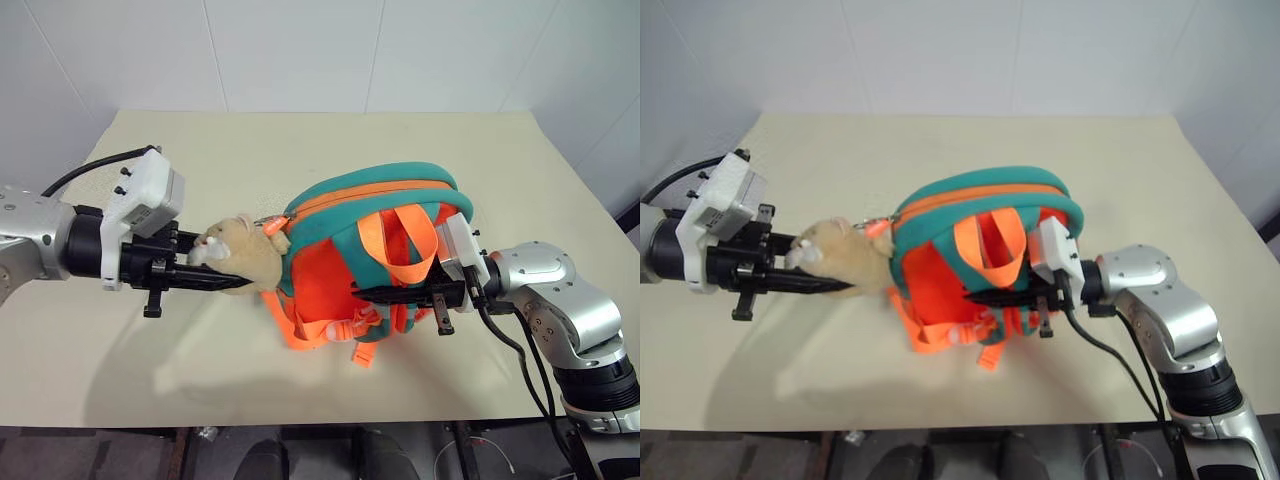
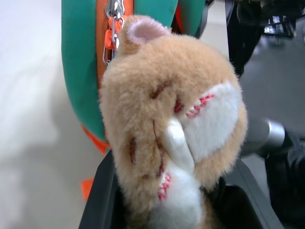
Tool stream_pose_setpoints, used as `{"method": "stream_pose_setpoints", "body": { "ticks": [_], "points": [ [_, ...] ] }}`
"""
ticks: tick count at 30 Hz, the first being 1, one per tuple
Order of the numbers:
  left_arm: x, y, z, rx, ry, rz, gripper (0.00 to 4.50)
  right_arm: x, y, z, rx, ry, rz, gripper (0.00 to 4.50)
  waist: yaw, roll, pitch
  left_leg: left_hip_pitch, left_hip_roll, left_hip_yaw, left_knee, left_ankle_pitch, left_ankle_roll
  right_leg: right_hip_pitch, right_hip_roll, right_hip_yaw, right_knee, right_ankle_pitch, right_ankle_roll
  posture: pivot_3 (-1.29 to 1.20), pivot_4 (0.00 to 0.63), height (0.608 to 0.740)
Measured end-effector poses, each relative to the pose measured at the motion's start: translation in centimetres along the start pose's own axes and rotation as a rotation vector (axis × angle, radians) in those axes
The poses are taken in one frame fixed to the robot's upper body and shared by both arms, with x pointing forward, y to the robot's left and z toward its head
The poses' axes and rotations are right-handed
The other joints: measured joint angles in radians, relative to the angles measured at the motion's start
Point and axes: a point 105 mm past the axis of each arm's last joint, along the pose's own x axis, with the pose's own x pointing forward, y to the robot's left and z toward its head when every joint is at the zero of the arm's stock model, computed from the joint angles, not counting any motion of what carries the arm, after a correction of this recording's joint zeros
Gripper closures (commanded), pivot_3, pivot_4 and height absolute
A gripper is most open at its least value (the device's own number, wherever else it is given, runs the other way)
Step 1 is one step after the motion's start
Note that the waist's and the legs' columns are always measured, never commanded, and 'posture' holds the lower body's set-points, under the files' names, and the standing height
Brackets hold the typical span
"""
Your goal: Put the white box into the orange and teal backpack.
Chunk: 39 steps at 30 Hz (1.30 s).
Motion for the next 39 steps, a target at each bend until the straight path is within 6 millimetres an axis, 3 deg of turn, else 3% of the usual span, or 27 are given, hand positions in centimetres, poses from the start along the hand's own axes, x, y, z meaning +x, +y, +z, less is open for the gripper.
{"method": "stream_pose_setpoints", "body": {
  "ticks": [3,8,14,39],
  "points": [
    [-0.6,1.4,-2.1,0.003,0.069,-0.012,3.38,0.0,-0.1,0.0,0.0,0.002,-0.005,4.0,0.0,0.0,0.0,0.0,0.001,0.001,-0.001,0.0,0.0,0.0,0.001,0.0,0.0,0.0,0.0,0.0,0.15,0.74],
    [-0.7,2.3,-3.7,0.053,0.162,-0.063,3.38,0.0,-0.1,-0.1,0.002,0.008,-0.014,4.0,0.001,0.0,0.0,0.0,0.001,0.003,-0.002,-0.001,0.002,-0.001,0.001,0.0,0.002,0.0,0.0,0.0,0.15,0.74],
    [0.6,2.7,-5.8,0.06,0.225,-0.156,3.38,-0.1,-0.2,-0.2,0.004,0.011,-0.019,4.0,0.001,0.0,0.0,-0.001,0.002,0.004,-0.001,-0.001,0.003,-0.001,0.001,0.0,0.003,0.0,0.0,0.0,0.15,0.74],
    [6.4,4.9,-9.9,0.195,0.417,-0.311,3.38,-0.1,-0.4,-0.6,0.016,0.03,-0.025,4.0,0.002,0.0,0.0,-0.001,0.002,0.003,0.007,-0.002,0.003,0.0,0.001,0.0,0.009,0.0,0.001,0.0,0.15,0.74]
  ]
}}
